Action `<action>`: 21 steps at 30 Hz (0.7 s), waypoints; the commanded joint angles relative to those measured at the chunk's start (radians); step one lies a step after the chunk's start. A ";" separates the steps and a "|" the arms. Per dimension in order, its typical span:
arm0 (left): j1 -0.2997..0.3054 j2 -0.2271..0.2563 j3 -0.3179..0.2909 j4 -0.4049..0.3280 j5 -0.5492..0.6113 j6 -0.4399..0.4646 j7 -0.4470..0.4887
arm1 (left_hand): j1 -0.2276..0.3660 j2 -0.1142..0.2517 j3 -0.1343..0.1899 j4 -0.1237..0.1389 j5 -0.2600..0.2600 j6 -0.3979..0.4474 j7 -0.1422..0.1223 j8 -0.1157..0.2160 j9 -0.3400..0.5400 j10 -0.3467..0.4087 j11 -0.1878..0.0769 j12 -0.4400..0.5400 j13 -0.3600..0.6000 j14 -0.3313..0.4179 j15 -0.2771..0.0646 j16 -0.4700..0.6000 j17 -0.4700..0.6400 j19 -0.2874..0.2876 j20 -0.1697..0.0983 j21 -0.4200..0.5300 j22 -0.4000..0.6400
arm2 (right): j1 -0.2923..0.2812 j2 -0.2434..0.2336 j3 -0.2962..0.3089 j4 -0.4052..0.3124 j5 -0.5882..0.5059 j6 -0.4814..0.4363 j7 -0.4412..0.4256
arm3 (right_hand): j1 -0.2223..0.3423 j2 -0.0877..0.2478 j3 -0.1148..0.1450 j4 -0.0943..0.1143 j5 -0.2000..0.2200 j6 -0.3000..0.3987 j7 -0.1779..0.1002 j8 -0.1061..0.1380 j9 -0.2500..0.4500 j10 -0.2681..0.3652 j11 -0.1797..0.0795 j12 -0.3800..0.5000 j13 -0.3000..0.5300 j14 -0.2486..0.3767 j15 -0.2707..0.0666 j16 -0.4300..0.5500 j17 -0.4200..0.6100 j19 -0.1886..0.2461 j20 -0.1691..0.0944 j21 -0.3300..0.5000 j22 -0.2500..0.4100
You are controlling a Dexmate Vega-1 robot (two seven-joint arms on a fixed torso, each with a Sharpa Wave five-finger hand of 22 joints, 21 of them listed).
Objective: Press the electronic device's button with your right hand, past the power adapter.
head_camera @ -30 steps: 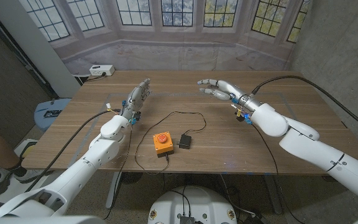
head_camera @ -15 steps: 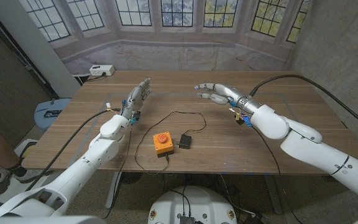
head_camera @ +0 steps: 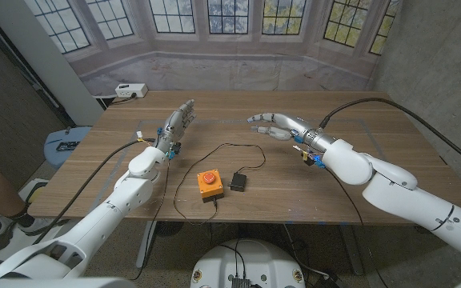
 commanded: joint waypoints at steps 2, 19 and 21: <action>0.005 0.012 0.000 -0.012 0.002 0.003 -0.006 | -0.002 -0.004 0.003 -0.008 -0.003 -0.006 -0.003 0.000 0.004 -0.001 0.002 0.005 0.001 0.001 0.010 0.002 0.003 0.002 0.003 0.005 0.005 | -0.023 -0.010 -0.015 -0.035 -0.057 -0.029 0.001 | 0.012 -0.003 0.001 -0.001 0.003 0.021 -0.005 0.011 0.002 0.019 -0.005 0.001 0.000 0.016 -0.010 0.008 0.002 -0.002 -0.001 0.001 0.004; -0.008 0.014 -0.005 0.006 0.001 -0.013 -0.025 | -0.004 -0.004 0.005 -0.010 -0.003 -0.007 -0.004 0.000 0.004 -0.001 0.002 0.005 0.001 0.001 0.009 0.002 0.003 0.002 0.003 0.005 0.005 | -0.019 -0.002 -0.040 -0.062 -0.111 -0.055 0.031 | 0.033 -0.001 0.007 -0.009 0.005 0.054 0.002 0.011 0.001 0.049 0.002 0.000 -0.001 0.044 -0.018 0.015 -0.001 0.021 -0.011 0.010 0.003; -0.009 0.015 -0.005 0.009 0.003 -0.017 -0.026 | -0.005 -0.004 0.006 -0.010 -0.003 -0.007 -0.003 0.000 0.004 -0.001 0.002 0.005 0.001 0.000 0.010 0.002 0.004 0.002 0.003 0.005 0.005 | -0.018 -0.005 -0.044 -0.068 -0.128 -0.061 0.034 | 0.035 -0.001 0.008 -0.010 0.005 0.054 0.004 0.011 0.001 0.050 0.004 0.000 -0.002 0.045 -0.019 0.015 -0.001 0.022 -0.012 0.011 0.003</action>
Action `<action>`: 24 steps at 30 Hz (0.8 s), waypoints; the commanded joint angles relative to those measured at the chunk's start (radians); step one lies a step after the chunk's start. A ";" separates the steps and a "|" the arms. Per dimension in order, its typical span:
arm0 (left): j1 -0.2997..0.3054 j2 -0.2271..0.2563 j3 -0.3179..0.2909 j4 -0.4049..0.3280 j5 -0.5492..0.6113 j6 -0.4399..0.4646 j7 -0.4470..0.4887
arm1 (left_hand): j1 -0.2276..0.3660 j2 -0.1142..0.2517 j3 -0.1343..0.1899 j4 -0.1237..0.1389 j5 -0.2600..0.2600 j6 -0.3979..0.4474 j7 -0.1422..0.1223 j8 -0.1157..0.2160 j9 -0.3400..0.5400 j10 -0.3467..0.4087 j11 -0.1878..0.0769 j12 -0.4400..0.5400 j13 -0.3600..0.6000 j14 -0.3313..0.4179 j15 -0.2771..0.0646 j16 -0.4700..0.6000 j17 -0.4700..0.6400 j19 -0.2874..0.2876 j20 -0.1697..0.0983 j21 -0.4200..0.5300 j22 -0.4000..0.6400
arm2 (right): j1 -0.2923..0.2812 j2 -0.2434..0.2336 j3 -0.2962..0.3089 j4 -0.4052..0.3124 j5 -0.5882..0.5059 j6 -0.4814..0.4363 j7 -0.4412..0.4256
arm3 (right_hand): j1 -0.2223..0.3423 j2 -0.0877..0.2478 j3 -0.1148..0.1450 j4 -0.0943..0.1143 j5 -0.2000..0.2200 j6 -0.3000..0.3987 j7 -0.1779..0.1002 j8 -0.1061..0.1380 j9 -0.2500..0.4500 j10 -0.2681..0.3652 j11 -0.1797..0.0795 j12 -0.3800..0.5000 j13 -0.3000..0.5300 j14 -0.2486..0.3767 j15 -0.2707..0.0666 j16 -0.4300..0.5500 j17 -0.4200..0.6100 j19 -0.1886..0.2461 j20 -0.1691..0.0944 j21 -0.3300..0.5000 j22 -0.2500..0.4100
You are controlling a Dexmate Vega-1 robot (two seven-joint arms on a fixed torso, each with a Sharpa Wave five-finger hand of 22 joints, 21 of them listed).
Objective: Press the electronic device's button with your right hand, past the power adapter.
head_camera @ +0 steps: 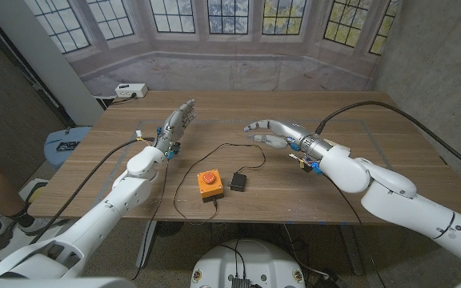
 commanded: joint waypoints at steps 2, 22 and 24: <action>-0.008 0.004 -0.007 0.013 0.001 -0.018 -0.008 | -0.005 -0.004 0.002 -0.006 -0.003 -0.002 0.002 0.000 0.004 -0.001 0.002 0.005 0.001 0.000 0.009 0.002 0.004 0.001 0.003 0.005 0.005 | 0.000 -0.002 -0.020 -0.030 -0.061 -0.022 0.022 | 0.015 0.002 0.005 -0.007 0.006 0.008 0.010 0.002 0.001 0.006 0.006 -0.001 0.003 0.012 -0.022 0.003 -0.002 0.015 -0.012 0.007 0.003; 0.020 0.009 -0.013 -0.019 0.006 -0.035 0.007 | -0.008 -0.004 0.005 -0.009 -0.004 -0.006 -0.001 -0.001 0.004 -0.004 0.002 0.004 0.001 -0.002 0.018 0.001 0.003 0.000 0.005 0.004 0.005 | -0.030 -0.027 -0.022 -0.077 -0.109 -0.001 0.061 | 0.026 -0.002 0.006 -0.010 0.005 0.008 0.021 -0.004 0.001 0.008 0.011 -0.007 0.003 0.010 -0.022 -0.001 -0.003 0.009 -0.010 0.003 0.003; 0.023 0.009 -0.013 -0.021 0.007 -0.038 0.009 | -0.009 -0.004 0.006 -0.010 -0.004 -0.006 0.000 -0.001 0.004 -0.004 0.003 0.004 0.001 -0.002 0.018 0.001 0.003 0.000 0.005 0.005 0.005 | -0.035 -0.029 -0.021 -0.080 -0.117 -0.001 0.062 | 0.027 -0.003 0.006 -0.010 0.005 0.008 0.022 -0.005 0.001 0.008 0.013 -0.007 0.003 0.011 -0.022 -0.001 -0.003 0.009 -0.010 0.002 0.003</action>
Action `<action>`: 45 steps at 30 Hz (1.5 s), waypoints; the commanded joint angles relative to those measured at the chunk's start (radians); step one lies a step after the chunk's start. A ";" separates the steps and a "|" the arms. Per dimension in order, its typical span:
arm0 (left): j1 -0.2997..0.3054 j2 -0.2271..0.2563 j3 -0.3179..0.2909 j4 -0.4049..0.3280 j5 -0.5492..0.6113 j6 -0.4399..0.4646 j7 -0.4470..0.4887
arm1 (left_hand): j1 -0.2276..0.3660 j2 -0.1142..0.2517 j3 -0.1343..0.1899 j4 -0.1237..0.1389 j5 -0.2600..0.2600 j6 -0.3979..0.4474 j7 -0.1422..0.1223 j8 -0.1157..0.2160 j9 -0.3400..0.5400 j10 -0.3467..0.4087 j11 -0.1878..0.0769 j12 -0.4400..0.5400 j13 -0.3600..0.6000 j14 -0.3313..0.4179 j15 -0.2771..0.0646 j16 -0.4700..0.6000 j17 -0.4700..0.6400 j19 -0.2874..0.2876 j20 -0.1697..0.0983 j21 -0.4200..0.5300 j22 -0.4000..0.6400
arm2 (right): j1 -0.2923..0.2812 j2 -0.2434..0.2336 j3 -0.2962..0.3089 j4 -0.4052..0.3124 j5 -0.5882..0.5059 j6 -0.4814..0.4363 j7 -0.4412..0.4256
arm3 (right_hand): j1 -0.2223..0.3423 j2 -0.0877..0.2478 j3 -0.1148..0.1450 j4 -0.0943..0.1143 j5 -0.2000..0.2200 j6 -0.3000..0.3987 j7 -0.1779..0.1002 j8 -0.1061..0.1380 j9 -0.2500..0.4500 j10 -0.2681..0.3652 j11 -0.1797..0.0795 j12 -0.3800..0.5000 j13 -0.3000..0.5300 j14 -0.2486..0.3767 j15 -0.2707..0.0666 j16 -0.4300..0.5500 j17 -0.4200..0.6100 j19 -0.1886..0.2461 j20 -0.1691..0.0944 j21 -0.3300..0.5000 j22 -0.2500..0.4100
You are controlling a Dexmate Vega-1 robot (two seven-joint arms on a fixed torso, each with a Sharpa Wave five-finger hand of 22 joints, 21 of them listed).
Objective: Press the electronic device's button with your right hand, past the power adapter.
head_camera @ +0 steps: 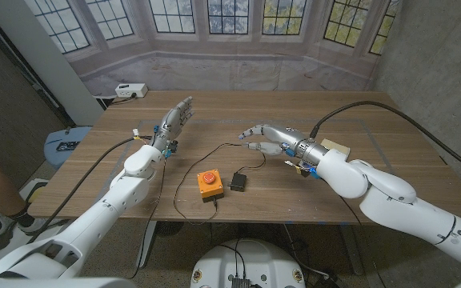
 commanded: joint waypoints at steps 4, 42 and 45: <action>0.021 -0.004 -0.003 -0.021 0.003 -0.021 0.016 | -0.005 0.000 0.002 -0.006 -0.004 -0.006 -0.001 -0.001 0.004 -0.004 0.003 0.004 0.001 -0.001 0.011 0.002 0.003 0.001 0.005 0.005 0.005 | -0.030 -0.026 -0.001 -0.036 -0.044 0.023 0.027 | -0.005 -0.007 -0.007 0.004 0.000 -0.001 0.003 -0.009 0.001 -0.001 0.006 -0.007 0.003 0.005 -0.016 -0.001 0.005 -0.002 -0.011 0.002 0.003; -0.005 -0.021 -0.003 0.038 0.011 -0.090 -0.023 | -0.010 0.000 0.009 -0.013 -0.004 -0.008 -0.001 0.000 0.005 -0.002 0.005 0.005 0.001 0.001 0.014 0.002 0.003 0.004 0.006 0.006 0.005 | -0.012 0.036 -0.068 -0.037 -0.206 0.053 0.105 | 0.010 -0.001 -0.003 -0.003 0.002 -0.006 -0.019 -0.019 0.002 0.001 -0.011 -0.014 0.003 0.003 -0.018 -0.008 0.003 -0.005 -0.009 0.000 0.003; -0.009 -0.024 -0.002 0.051 0.010 -0.100 -0.033 | -0.010 0.000 0.009 -0.014 -0.004 -0.008 -0.001 0.001 0.005 -0.003 0.005 0.005 0.001 0.001 0.013 0.002 0.003 0.004 0.006 0.006 0.005 | -0.010 0.043 -0.075 -0.039 -0.222 0.050 0.113 | 0.013 0.000 -0.001 -0.004 0.002 -0.005 -0.021 -0.020 0.002 0.001 -0.011 -0.014 0.004 0.003 -0.019 -0.008 0.002 -0.006 -0.011 0.000 0.003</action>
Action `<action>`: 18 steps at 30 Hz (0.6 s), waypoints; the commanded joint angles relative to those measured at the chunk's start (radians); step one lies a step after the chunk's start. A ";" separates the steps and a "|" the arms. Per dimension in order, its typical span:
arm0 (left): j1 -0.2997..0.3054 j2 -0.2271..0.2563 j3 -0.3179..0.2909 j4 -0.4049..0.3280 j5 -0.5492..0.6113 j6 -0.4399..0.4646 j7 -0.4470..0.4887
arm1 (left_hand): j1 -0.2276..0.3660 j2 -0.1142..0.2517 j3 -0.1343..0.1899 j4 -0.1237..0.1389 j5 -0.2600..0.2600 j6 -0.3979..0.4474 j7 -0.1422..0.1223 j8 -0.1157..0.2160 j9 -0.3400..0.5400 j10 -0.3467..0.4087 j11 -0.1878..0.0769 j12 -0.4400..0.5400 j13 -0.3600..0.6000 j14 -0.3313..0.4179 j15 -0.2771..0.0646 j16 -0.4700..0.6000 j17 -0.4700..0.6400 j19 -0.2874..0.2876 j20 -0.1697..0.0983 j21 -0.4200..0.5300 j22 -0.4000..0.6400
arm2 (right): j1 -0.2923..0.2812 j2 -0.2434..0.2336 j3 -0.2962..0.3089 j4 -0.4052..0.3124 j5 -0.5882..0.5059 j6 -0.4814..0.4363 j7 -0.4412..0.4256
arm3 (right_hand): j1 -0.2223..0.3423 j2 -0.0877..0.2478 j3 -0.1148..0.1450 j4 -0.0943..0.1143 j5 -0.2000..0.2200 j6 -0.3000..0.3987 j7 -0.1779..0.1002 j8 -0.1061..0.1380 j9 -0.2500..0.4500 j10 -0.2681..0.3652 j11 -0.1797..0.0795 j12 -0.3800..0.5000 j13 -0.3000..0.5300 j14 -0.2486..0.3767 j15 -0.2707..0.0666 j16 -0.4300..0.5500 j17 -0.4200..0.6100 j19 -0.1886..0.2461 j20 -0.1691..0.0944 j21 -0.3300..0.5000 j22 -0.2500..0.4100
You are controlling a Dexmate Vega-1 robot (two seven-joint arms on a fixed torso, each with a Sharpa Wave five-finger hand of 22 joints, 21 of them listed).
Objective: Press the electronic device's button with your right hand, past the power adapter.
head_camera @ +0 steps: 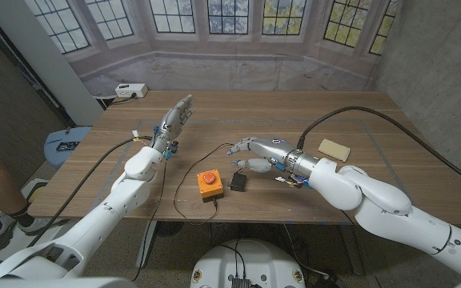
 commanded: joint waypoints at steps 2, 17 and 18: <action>-0.018 -0.016 0.001 0.047 -0.004 -0.042 -0.033 | -0.009 0.001 0.003 -0.007 0.000 0.002 0.001 0.001 0.004 -0.002 0.005 0.005 0.001 -0.002 0.010 0.002 0.003 0.004 0.006 0.006 0.005 | 0.006 0.027 -0.026 0.002 -0.058 0.003 0.024 | 0.017 0.001 0.004 -0.009 0.002 0.001 -0.008 0.000 0.002 0.001 -0.006 -0.003 0.003 0.003 -0.020 -0.003 0.002 -0.005 -0.011 0.000 0.003; -0.045 -0.044 0.007 0.108 -0.014 -0.083 -0.072 | -0.012 0.001 0.005 -0.008 0.000 0.003 0.001 0.002 0.005 0.002 0.006 0.007 0.001 0.000 0.011 0.003 0.003 0.003 0.009 0.006 0.005 | 0.018 0.063 -0.064 -0.001 -0.131 -0.007 0.070 | 0.075 0.014 0.036 -0.026 0.014 -0.002 -0.017 -0.004 0.002 0.004 -0.011 -0.005 0.003 0.007 -0.025 -0.008 -0.003 -0.006 -0.015 0.000 0.003; -0.045 -0.044 0.007 0.109 -0.015 -0.084 -0.072 | -0.012 0.001 0.005 -0.008 0.000 0.003 0.001 0.002 0.005 0.002 0.006 0.007 0.001 0.000 0.011 0.003 0.003 0.003 0.009 0.006 0.005 | 0.020 0.064 -0.067 0.001 -0.134 -0.003 0.072 | 0.081 0.014 0.039 -0.027 0.015 -0.001 -0.018 -0.003 0.002 0.008 -0.011 -0.004 0.003 0.008 -0.027 -0.009 -0.004 -0.005 -0.015 0.000 0.002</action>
